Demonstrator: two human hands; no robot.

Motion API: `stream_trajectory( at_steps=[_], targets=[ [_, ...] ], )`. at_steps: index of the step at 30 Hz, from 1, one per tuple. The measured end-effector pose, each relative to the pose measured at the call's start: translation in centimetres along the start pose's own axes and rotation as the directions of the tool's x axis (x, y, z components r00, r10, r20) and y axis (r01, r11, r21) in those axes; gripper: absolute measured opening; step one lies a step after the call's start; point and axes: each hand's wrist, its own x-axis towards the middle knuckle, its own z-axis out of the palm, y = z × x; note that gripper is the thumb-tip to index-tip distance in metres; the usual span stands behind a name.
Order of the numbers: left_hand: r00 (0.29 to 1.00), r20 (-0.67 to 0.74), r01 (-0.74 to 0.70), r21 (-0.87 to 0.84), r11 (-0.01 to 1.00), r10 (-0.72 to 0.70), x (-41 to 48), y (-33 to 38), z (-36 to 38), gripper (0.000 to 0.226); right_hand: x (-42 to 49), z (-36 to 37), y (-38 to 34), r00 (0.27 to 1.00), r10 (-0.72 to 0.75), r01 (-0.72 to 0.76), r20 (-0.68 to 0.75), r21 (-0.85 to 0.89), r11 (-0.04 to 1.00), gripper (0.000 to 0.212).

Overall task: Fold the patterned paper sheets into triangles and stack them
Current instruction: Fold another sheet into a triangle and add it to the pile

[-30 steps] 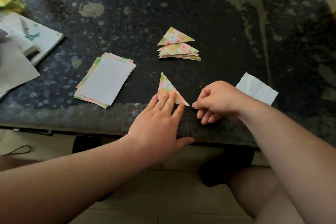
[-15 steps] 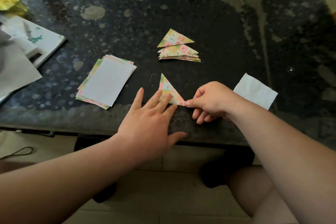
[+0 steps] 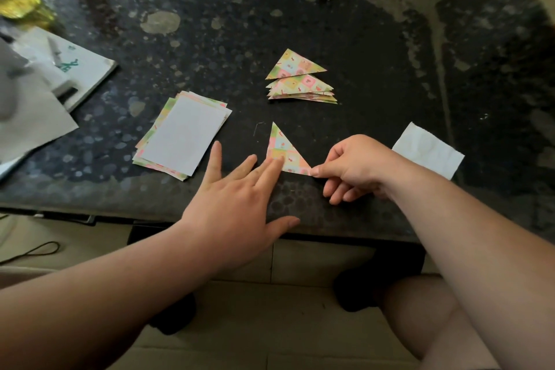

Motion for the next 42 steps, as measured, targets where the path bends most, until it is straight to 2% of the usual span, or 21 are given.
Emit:
stream_trajectory(
  at_steps=[6,9,16,29,32,34,36,38,42],
  targets=[
    [0.999,-0.042,0.001,0.130,0.992,0.004,0.7,1.2,0.6,0.086,-0.2,0.0,-0.2,1.000,0.002,-0.002,-0.003,0.000,1.000,0.024],
    [0.997,-0.077,-0.007,0.127,0.992,0.017,1.2,1.0,0.0,0.077,-0.3,-0.1,-0.1,1.000,0.009,-0.009,-0.001,-0.001,1.000,0.023],
    [0.998,-0.055,0.021,0.097,0.995,-0.016,0.6,0.2,-0.1,0.069,-0.4,-0.3,0.1,1.000,0.004,-0.004,0.017,0.005,1.000,0.023],
    [0.990,0.018,0.141,0.076,0.987,-0.142,-0.8,-2.0,-0.4,0.089,-0.5,-0.3,0.0,1.000,0.006,-0.006,0.012,0.006,1.000,0.022],
    [0.991,0.031,0.127,-0.016,0.992,-0.127,-0.8,-1.9,-0.4,0.091,-0.9,0.0,-0.5,1.000,-0.012,0.010,-0.020,-0.101,0.995,0.021],
    [0.993,-0.008,0.116,-0.131,0.985,-0.118,0.0,-1.5,-0.4,0.087,-1.1,0.2,-0.8,0.983,-0.126,0.081,-0.133,-0.303,0.949,0.022],
    [0.989,-0.078,0.101,-0.246,0.964,-0.124,1.1,-1.3,-0.3,0.072,-1.4,0.8,-1.2,0.933,-0.260,0.140,-0.248,-0.416,0.898,0.027],
    [0.982,-0.128,0.088,-0.330,0.940,-0.137,2.2,-1.4,-0.2,0.063,-1.3,1.6,-1.4,0.900,-0.336,0.201,-0.276,-0.420,0.885,0.035],
    [0.972,-0.117,0.123,-0.490,0.863,-0.205,4.0,-1.9,-0.2,0.078,-0.7,2.8,-1.6,0.899,-0.382,0.270,-0.212,-0.418,0.867,0.034]
  ],
)
